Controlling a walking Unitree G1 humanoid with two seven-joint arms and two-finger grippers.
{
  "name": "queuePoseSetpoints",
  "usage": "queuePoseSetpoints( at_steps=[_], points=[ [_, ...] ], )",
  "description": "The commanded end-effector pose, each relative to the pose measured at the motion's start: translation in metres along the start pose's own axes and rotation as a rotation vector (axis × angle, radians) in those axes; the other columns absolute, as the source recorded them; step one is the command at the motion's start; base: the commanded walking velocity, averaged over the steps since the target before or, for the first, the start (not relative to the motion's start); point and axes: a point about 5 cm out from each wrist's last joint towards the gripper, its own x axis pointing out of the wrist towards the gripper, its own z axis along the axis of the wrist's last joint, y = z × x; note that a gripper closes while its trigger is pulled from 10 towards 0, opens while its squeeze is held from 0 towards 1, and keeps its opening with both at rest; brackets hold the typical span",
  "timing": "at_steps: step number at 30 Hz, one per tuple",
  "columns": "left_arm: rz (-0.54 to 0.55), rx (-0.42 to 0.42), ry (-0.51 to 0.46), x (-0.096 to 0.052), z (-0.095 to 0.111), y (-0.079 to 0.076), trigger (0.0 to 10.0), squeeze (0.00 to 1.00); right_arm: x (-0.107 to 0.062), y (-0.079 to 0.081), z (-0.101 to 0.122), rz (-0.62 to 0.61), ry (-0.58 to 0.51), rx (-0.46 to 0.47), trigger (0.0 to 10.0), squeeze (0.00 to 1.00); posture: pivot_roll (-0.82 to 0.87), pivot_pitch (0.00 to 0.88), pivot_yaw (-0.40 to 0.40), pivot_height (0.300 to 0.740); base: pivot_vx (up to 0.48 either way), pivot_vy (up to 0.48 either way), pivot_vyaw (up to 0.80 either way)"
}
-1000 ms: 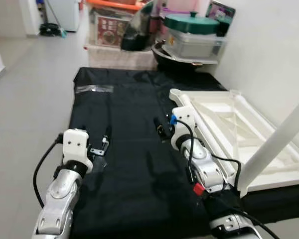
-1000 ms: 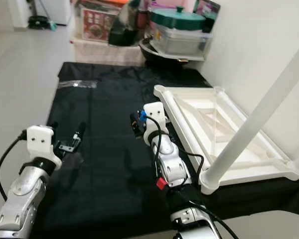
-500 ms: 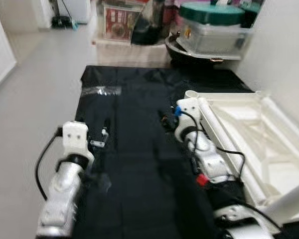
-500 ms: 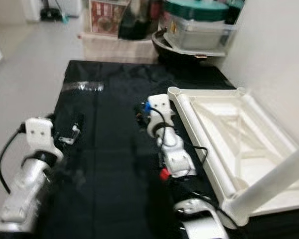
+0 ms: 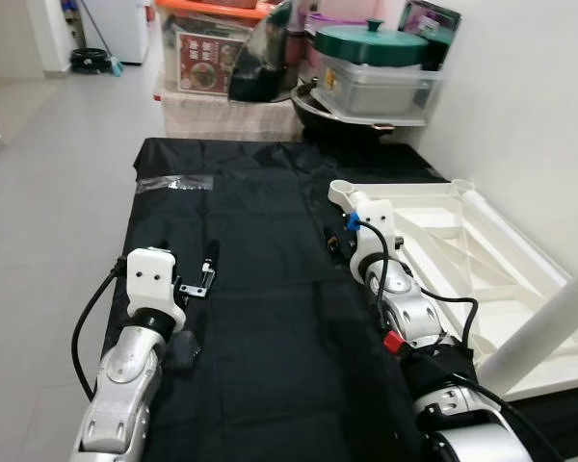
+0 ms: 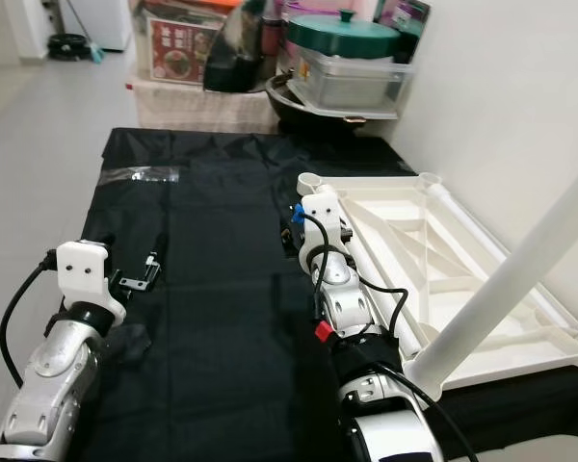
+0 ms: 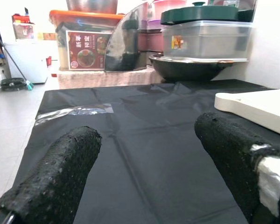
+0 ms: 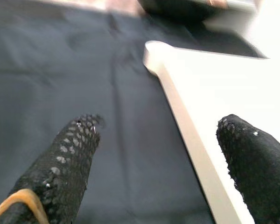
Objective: Building children table
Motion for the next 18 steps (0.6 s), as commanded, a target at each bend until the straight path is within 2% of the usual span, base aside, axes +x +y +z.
queuePoseSetpoints(
  at_steps=[1,2,4,6,8,9,11,15,18],
  points=[
    [-0.003,0.008,0.020,0.000,-0.004,-0.001,10.0,0.00,0.006,-0.015,-0.013,-0.071,0.093,0.067,10.0,0.00,0.07,0.000,-0.149,0.740,0.000,0.000,0.00],
    [-0.003,0.008,0.020,0.000,-0.004,-0.001,10.0,0.00,0.006,-0.015,-0.013,-0.071,0.093,0.067,10.0,0.00,0.07,0.000,-0.149,0.740,0.000,0.000,0.00],
    [0.000,0.010,0.021,0.000,-0.004,-0.001,10.0,0.00,0.010,-0.032,-0.020,-0.138,0.149,0.119,10.0,0.00,0.08,0.000,-0.154,0.740,0.000,0.000,0.00],
    [0.001,0.011,0.022,-0.001,-0.004,-0.001,10.0,0.00,0.011,-0.038,-0.021,-0.159,0.156,0.121,10.0,0.00,0.08,0.000,-0.154,0.740,0.000,0.000,0.00],
    [0.001,0.011,0.022,-0.001,-0.004,-0.001,10.0,0.00,0.011,-0.038,-0.021,-0.159,0.156,0.121,10.0,0.00,0.08,0.000,-0.154,0.740,0.000,0.000,0.00],
    [0.003,0.013,0.024,-0.002,-0.004,-0.001,10.0,0.00,0.012,-0.044,-0.022,-0.170,0.169,0.117,10.0,0.00,0.08,0.000,-0.155,0.740,0.000,0.000,0.00],
    [0.004,0.014,0.026,-0.002,-0.004,-0.001,10.0,0.00,0.013,-0.046,-0.024,-0.157,0.185,0.122,10.0,0.00,0.08,0.000,-0.157,0.740,0.000,0.000,0.00],
    [0.005,0.016,0.028,-0.002,-0.005,-0.001,10.0,0.00,0.014,-0.039,-0.027,-0.084,0.200,0.136,10.0,0.00,0.09,0.000,-0.159,0.740,0.000,0.000,0.00],
    [0.005,0.016,0.031,-0.002,-0.005,-0.002,10.0,0.00,0.015,-0.025,-0.027,0.004,0.197,0.120,10.0,0.00,0.09,0.000,-0.157,0.740,0.000,0.000,0.00]
  ],
)
